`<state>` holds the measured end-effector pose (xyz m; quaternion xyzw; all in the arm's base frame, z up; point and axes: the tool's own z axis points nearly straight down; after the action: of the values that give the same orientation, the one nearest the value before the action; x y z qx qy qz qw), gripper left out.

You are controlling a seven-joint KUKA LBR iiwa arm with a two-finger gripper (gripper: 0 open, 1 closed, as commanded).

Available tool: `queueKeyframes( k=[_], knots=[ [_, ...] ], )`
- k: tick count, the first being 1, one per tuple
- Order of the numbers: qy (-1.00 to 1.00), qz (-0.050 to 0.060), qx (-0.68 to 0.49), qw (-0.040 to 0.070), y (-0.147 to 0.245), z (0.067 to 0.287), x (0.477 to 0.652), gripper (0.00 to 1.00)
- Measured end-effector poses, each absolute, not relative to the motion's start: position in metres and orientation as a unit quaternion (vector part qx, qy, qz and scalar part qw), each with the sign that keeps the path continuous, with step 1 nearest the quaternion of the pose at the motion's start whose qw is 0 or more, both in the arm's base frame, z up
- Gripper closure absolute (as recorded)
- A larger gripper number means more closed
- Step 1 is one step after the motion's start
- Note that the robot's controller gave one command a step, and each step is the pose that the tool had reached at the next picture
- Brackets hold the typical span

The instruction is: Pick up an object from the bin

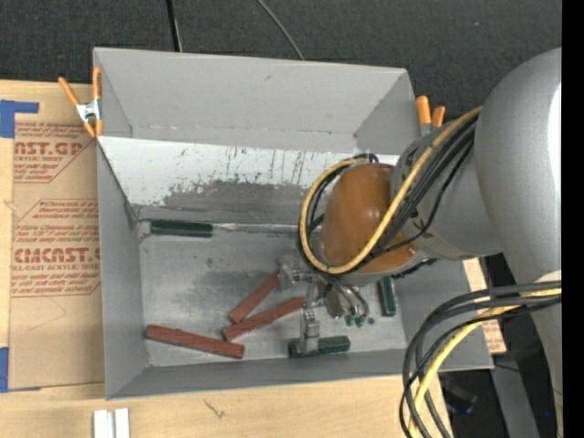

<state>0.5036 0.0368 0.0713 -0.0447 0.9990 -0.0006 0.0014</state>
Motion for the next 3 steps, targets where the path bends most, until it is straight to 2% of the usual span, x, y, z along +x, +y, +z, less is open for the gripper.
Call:
queueKeyframes(
  k=[1,3],
  knots=[
    [0.999,0.0,-0.047,0.003,0.0561,0.0741,0.5526,1.0],
    [0.999,0.0,-0.048,-0.002,0.0563,0.0799,0.5502,1.0]
  ],
)
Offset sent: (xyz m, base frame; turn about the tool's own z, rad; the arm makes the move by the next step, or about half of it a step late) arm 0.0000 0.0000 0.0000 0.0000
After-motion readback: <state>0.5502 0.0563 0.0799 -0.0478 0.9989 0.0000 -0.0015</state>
